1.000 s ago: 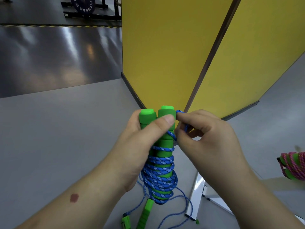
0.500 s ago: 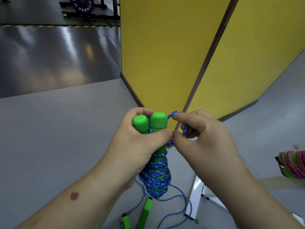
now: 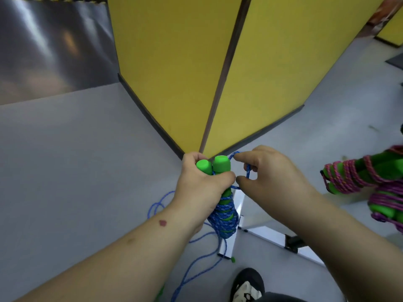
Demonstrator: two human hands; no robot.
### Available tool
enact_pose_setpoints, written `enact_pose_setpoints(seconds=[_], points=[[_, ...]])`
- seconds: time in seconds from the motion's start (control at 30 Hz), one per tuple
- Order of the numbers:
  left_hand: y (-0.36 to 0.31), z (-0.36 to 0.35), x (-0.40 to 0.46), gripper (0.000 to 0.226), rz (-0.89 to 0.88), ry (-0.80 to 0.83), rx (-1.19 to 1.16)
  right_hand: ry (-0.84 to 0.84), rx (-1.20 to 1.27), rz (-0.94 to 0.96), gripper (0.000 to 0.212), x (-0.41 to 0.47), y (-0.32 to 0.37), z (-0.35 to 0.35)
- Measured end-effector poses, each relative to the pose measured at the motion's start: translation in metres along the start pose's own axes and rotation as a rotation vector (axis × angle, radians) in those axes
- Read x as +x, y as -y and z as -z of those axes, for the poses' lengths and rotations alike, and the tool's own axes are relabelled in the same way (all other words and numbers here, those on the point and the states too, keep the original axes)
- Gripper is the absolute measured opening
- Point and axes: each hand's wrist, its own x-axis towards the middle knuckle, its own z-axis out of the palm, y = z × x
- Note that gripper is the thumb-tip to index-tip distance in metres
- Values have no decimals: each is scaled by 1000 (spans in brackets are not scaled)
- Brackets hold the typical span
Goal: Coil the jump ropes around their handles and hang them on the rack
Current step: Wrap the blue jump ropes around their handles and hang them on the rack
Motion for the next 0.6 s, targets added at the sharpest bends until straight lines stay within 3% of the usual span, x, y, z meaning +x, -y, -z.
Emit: enact_pose_setpoints(seconds=[0.27,0.6], points=[[67,-66,29,54,182,35,18,131,-95,-147,29,-1,-85,-49],[117,-127,69,40,207,15,343,150,-78,-295,9,8,-169,-101]])
